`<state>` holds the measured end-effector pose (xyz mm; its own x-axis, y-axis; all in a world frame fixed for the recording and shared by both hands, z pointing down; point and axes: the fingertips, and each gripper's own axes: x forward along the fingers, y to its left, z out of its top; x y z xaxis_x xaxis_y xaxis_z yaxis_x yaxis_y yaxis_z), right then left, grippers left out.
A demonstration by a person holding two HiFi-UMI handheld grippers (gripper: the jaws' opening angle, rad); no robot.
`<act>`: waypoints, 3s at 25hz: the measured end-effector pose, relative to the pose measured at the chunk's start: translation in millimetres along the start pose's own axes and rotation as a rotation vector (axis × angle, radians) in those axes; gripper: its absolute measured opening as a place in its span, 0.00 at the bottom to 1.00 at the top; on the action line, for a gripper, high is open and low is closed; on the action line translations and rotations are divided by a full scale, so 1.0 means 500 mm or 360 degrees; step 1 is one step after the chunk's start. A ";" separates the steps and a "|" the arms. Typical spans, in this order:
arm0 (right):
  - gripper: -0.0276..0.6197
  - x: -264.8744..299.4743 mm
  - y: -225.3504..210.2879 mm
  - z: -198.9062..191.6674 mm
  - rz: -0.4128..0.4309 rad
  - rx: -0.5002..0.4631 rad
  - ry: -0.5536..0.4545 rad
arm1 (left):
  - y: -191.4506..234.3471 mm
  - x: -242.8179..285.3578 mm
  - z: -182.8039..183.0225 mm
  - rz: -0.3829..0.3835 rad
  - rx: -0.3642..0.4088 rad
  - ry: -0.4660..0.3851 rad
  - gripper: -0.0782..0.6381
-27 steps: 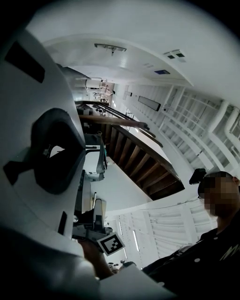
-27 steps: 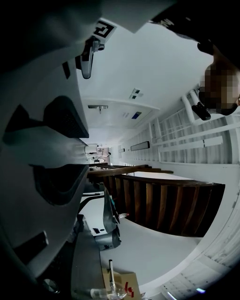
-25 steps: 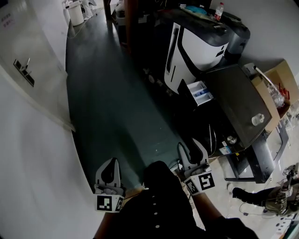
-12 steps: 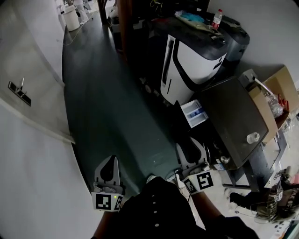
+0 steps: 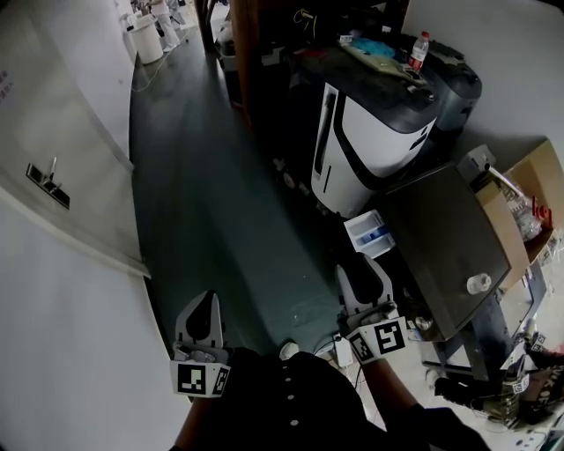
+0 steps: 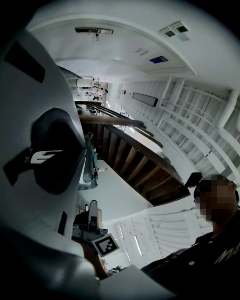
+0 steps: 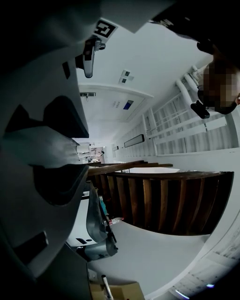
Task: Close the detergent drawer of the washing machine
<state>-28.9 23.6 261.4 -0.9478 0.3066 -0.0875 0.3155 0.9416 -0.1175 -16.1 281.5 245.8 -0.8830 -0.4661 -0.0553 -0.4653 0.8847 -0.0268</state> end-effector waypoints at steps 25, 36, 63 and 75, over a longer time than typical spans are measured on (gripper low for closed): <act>0.31 0.299 0.058 -0.002 -0.0358 -0.0101 0.0001 | 0.289 0.280 -0.024 -0.0408 -0.0096 -0.0015 0.13; 0.31 0.309 0.044 -0.010 -0.0801 -0.0131 -0.0014 | 0.343 0.423 -0.036 -0.0787 -0.0121 0.0002 0.13; 0.31 0.175 -0.160 -0.008 -0.1454 -0.0073 -0.0099 | 0.091 0.674 -0.056 -0.1410 -0.0079 0.0017 0.13; 0.31 0.061 -0.256 -0.034 -0.1684 -0.0026 -0.0085 | -0.101 0.733 -0.052 -0.1622 -0.0036 0.0017 0.13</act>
<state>-99.1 -85.1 290.7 -0.7361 -0.6768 0.0085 -0.6705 0.7274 -0.1461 -317.7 65.9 252.9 -0.0664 -0.9978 -0.0078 -0.9971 0.0667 -0.0374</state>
